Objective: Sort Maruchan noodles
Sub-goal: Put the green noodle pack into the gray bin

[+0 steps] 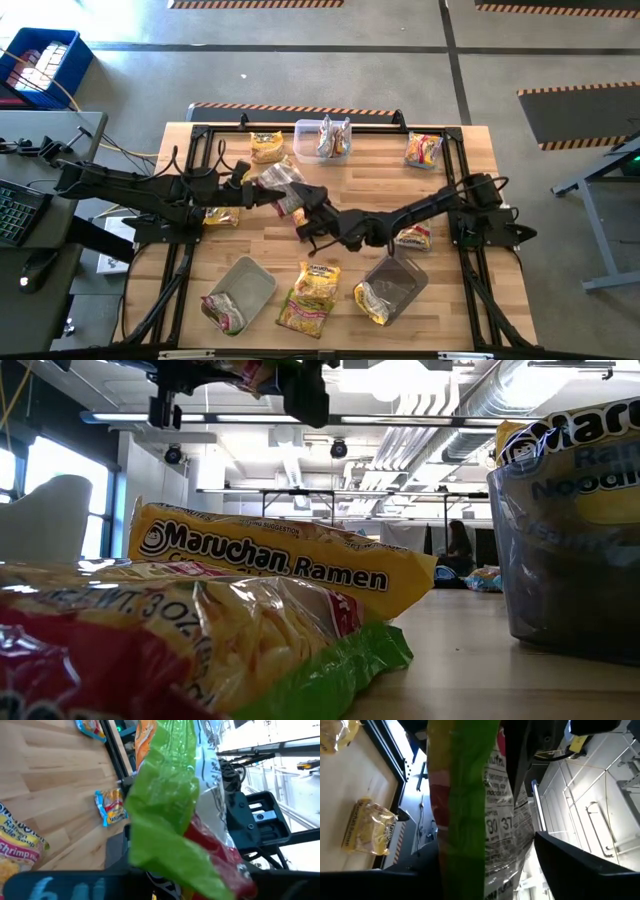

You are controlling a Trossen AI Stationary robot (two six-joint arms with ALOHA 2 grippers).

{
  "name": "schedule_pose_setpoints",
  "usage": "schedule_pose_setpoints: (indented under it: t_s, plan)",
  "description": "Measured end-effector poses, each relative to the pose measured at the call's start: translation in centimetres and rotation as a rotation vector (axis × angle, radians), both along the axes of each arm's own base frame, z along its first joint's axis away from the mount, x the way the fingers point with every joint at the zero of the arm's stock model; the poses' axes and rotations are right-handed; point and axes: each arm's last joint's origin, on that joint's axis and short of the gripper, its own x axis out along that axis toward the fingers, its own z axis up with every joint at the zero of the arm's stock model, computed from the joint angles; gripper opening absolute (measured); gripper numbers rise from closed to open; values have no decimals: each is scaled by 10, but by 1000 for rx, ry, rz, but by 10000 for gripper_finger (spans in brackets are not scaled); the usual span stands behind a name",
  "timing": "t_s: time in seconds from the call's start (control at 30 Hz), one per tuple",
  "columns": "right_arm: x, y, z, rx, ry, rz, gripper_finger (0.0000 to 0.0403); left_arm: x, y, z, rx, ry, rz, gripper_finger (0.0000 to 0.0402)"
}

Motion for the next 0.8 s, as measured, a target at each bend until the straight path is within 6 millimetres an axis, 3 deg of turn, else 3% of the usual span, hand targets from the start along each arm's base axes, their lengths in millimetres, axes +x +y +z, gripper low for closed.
schedule_pose_setpoints:
  t_s: [0.37, 0.8]
  plan:
    - [0, 0, -3, 50, -17, 8, 109, -1, -1, 3, 131, -11, -39, 108]
    - [-15, -4, 23, 176, -97, -26, 101, -2, -1, 6, 740, 13, -107, 185]
